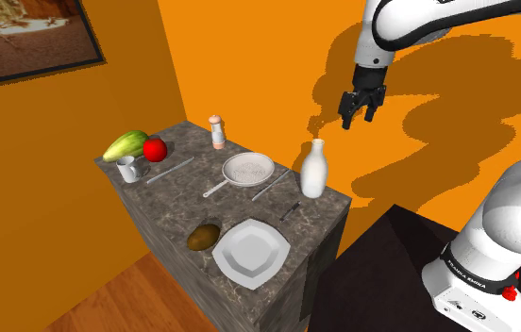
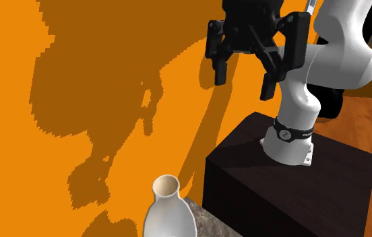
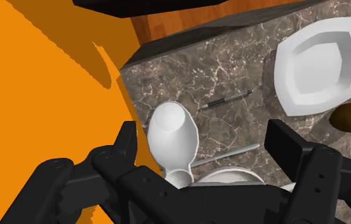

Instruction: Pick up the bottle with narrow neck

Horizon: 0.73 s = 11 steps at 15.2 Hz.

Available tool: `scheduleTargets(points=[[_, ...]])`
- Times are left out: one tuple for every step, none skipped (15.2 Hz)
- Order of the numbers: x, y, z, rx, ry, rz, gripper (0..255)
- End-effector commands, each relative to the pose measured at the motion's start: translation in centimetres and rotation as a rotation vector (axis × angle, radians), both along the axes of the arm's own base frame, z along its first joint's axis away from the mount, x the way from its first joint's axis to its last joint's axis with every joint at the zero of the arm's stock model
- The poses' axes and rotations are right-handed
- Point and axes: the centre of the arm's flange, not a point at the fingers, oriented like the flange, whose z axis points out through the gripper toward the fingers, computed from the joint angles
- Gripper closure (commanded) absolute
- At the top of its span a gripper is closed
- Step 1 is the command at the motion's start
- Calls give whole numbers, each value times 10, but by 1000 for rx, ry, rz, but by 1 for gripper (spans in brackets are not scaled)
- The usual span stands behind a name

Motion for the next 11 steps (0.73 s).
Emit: scheduleTargets(points=[[20,0,-19,-8,-13,-6,0],[28,0,-29,-11,-19,-9,0],[36,-1,-38,-15,-24,-11,0],[45,-2,-48,-18,-30,-14,0],[53,-3,-57,-22,-35,-17,0],[61,-4,-66,-26,-40,-20,0],[70,-5,-76,-29,-46,-23,0],[78,-6,-85,-33,-51,-26,0],[87,-7,-94,-37,-57,-29,0],[95,-8,-103,-40,-62,-32,0],[104,-9,-112,-44,-68,-35,0]])
